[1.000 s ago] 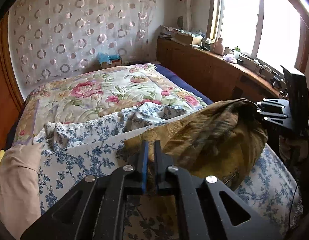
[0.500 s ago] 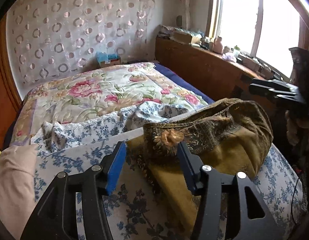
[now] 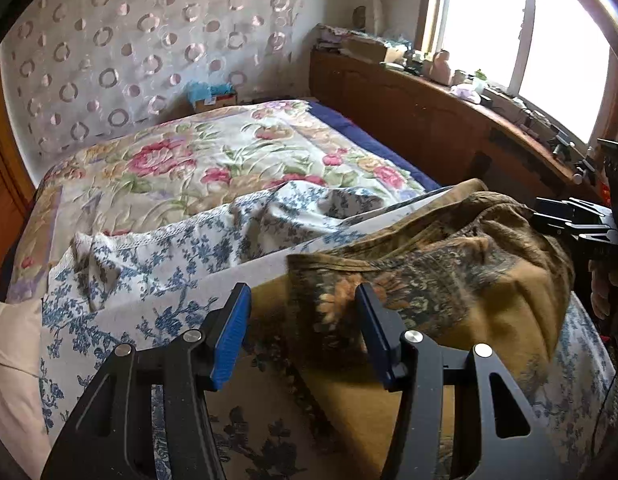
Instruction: Fold small clothes
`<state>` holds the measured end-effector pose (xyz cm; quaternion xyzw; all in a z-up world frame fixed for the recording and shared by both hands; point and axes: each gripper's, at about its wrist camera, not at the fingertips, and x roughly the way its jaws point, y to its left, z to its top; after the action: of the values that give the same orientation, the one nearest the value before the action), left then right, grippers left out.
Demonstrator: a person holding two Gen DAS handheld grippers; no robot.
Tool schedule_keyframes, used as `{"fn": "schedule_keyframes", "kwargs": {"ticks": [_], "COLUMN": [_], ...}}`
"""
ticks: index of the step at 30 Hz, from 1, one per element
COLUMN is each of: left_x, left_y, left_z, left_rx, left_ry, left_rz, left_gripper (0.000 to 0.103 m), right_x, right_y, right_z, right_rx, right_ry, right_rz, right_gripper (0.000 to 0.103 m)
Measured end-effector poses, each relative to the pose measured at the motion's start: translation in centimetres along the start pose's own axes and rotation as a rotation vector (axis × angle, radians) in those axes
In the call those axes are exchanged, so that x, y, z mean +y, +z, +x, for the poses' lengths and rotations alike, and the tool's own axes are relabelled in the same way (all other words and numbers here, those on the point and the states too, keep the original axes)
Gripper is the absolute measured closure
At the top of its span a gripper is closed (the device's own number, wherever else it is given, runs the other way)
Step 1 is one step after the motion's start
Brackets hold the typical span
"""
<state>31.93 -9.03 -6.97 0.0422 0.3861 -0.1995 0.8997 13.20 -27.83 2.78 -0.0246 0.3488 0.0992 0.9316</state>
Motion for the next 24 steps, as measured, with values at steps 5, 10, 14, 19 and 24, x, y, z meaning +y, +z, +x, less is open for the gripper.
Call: {"fn": "schedule_keyframes", "kwargs": {"ticks": [5, 10, 14, 19, 24], "left_x": [0.8, 1.0, 1.2, 1.3, 1.2], "left_y": [-0.2, -0.3, -0.6, -0.6, -0.4], "left_z": [0.5, 1.5, 2.1, 2.6, 2.8], "left_rx": [0.012, 0.042, 0.066, 0.084, 0.081], "left_ry": [-0.004, -0.010, -0.020, -0.036, -0.044], "left_rz": [-0.026, -0.039, -0.046, -0.057, -0.064], "left_gripper": [0.048, 0.048, 0.048, 0.047, 0.047], "right_x": [-0.4, -1.2, -1.3, -1.5, -1.0], "right_y": [1.1, 2.4, 3.0, 2.9, 3.0], "right_z": [1.3, 2.9, 4.1, 5.2, 6.1], "right_rx": [0.043, 0.082, 0.099, 0.109, 0.112], "right_ry": [0.023, 0.054, 0.094, 0.120, 0.158], "right_rz": [0.022, 0.047, 0.065, 0.062, 0.037], "right_gripper": [0.039, 0.038, 0.038, 0.038, 0.052]}}
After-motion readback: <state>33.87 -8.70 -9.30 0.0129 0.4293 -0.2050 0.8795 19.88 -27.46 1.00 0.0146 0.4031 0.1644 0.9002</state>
